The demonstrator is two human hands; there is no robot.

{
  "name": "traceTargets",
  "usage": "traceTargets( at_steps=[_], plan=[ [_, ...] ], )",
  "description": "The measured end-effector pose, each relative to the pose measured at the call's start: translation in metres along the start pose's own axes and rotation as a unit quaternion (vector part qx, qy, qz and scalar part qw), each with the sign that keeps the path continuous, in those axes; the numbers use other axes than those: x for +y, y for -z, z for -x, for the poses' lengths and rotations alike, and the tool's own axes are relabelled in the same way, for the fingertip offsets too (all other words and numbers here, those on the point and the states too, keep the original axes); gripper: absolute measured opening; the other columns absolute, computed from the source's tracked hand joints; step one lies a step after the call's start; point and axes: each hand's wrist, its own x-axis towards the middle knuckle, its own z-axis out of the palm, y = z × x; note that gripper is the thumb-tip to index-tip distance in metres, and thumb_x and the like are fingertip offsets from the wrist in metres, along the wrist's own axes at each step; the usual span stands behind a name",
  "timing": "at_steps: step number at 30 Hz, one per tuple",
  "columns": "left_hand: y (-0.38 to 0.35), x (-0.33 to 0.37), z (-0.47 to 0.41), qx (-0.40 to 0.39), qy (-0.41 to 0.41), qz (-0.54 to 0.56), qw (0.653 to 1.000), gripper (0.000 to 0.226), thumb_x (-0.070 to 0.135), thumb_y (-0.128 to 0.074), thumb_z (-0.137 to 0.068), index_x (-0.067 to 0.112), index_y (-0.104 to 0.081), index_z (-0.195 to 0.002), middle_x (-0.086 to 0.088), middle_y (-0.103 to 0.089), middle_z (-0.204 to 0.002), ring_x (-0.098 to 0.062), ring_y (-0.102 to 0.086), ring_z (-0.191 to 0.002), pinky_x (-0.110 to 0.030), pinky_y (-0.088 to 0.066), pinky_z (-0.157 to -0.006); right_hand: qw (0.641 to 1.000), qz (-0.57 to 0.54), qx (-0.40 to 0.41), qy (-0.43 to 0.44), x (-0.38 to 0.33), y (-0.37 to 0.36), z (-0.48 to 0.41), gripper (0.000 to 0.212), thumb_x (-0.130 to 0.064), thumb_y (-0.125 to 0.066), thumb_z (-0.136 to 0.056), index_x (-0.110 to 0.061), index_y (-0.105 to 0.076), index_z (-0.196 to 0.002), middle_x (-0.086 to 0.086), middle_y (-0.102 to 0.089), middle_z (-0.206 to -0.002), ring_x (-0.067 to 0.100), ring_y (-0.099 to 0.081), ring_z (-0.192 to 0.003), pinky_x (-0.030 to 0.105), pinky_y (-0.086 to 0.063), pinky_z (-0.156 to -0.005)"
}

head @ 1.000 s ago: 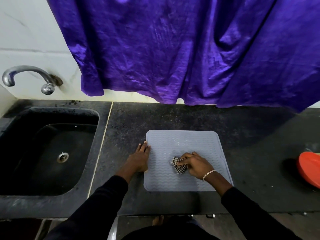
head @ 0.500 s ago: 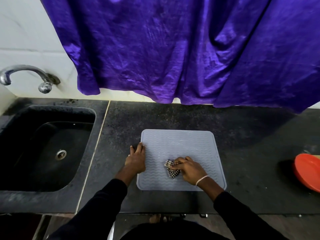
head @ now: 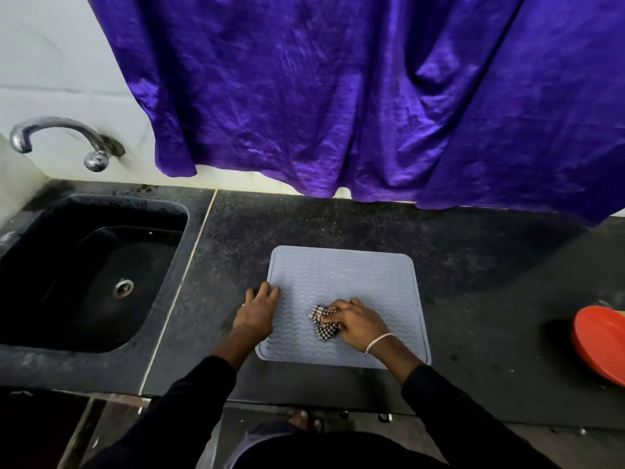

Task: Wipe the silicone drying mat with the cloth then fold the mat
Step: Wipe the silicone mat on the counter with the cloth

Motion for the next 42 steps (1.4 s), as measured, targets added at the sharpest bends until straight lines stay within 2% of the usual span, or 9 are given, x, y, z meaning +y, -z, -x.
traceTargets(
  at_steps=[4, 9, 12, 16, 18, 24, 30, 36, 42],
  plan=[
    [0.0, 0.0, 0.003, -0.003, -0.003, -0.005, 1.0, 0.086, 0.004, -0.074, -0.078, 0.02, -0.028, -0.148, -0.003, -0.028, -0.144, -0.035, -0.037, -0.13, -0.047, -0.054, -0.097, 1.0, 0.016, 0.002, 0.004, 0.028, 0.0, 0.021, 0.052, -0.014, -0.057, -0.086, -0.038, -0.061, -0.132, -0.012, -0.053, -0.14, 0.021, -0.048, -0.116, 0.031, -0.048, -0.092],
    [-0.001, 0.003, 0.004, 0.003, 0.003, 0.004, 1.0, 0.082, -0.001, -0.07, -0.078, 0.018, -0.03, -0.147, -0.005, -0.03, -0.143, -0.038, -0.036, -0.137, -0.049, -0.052, -0.102, 0.999, 0.027, -0.02, -0.033, 0.066, 0.022, 0.037, 0.053, -0.014, -0.058, -0.086, -0.045, -0.061, -0.129, -0.018, -0.052, -0.138, 0.014, -0.046, -0.116, 0.027, -0.046, -0.091],
    [-0.001, 0.005, 0.003, -0.009, 0.005, 0.011, 1.0, 0.083, 0.0, -0.071, -0.078, 0.016, -0.029, -0.148, -0.006, -0.029, -0.145, -0.042, -0.031, -0.144, -0.05, -0.047, -0.108, 0.999, 0.012, -0.004, -0.041, 0.067, 0.03, 0.034, 0.056, -0.009, -0.056, -0.085, -0.044, -0.062, -0.128, -0.017, -0.053, -0.138, 0.016, -0.048, -0.115, 0.032, -0.048, -0.095],
    [0.002, 0.008, 0.002, -0.02, 0.007, 0.007, 1.0, 0.075, 0.0, -0.071, -0.077, 0.013, -0.033, -0.141, -0.008, -0.028, -0.142, -0.043, -0.035, -0.14, -0.051, -0.051, -0.101, 1.0, -0.002, 0.005, -0.01, 0.05, 0.029, 0.023, 0.054, -0.012, -0.059, -0.086, -0.045, -0.061, -0.128, -0.021, -0.051, -0.14, 0.014, -0.047, -0.115, 0.034, -0.05, -0.092],
    [0.002, 0.009, 0.001, -0.021, 0.007, 0.0, 1.0, 0.073, 0.001, -0.068, -0.078, 0.012, -0.032, -0.14, -0.009, -0.027, -0.144, -0.044, -0.033, -0.14, -0.051, -0.05, -0.104, 1.0, -0.003, -0.007, 0.003, 0.042, 0.023, 0.019, 0.053, -0.014, -0.06, -0.087, -0.045, -0.06, -0.13, -0.02, -0.051, -0.139, 0.014, -0.046, -0.114, 0.033, -0.05, -0.09],
    [-0.005, 0.009, -0.001, -0.01, -0.012, -0.048, 0.999, 0.077, 0.003, -0.062, -0.08, 0.005, -0.025, -0.147, -0.018, -0.021, -0.15, -0.043, -0.024, -0.145, -0.048, -0.025, -0.124, 1.0, 0.007, -0.013, -0.001, 0.056, 0.009, 0.032, 0.051, -0.014, -0.06, -0.09, -0.042, -0.06, -0.132, -0.017, -0.051, -0.142, 0.015, -0.045, -0.12, 0.031, -0.047, -0.095],
    [-0.007, 0.011, -0.002, -0.023, -0.018, -0.077, 0.997, 0.082, 0.003, -0.059, -0.081, 0.001, -0.017, -0.151, -0.023, -0.014, -0.155, -0.04, -0.011, -0.15, -0.051, -0.006, -0.127, 0.998, 0.025, -0.031, -0.044, 0.084, 0.028, 0.044, 0.052, -0.015, -0.058, -0.087, -0.048, -0.061, -0.127, -0.019, -0.054, -0.136, 0.016, -0.049, -0.116, 0.03, -0.048, -0.092],
    [-0.007, 0.017, 0.003, -0.054, -0.007, -0.078, 0.995, 0.088, 0.008, -0.059, -0.085, 0.0, -0.007, -0.156, -0.023, -0.005, -0.16, -0.044, -0.001, -0.152, -0.055, -0.007, -0.126, 1.0, -0.009, 0.011, -0.026, 0.066, 0.032, 0.033, 0.051, -0.014, -0.061, -0.086, -0.045, -0.062, -0.127, -0.019, -0.053, -0.138, 0.016, -0.048, -0.118, 0.033, -0.049, -0.094],
    [-0.01, 0.015, 0.006, -0.04, -0.013, -0.083, 0.996, 0.091, 0.012, -0.061, -0.084, -0.002, -0.007, -0.156, -0.026, -0.008, -0.159, -0.037, -0.001, -0.154, -0.054, -0.001, -0.126, 1.0, -0.002, -0.01, -0.02, 0.067, 0.011, 0.043, 0.051, -0.011, -0.057, -0.089, -0.04, -0.061, -0.131, -0.013, -0.052, -0.141, 0.021, -0.05, -0.119, 0.034, -0.046, -0.098]
  ],
)
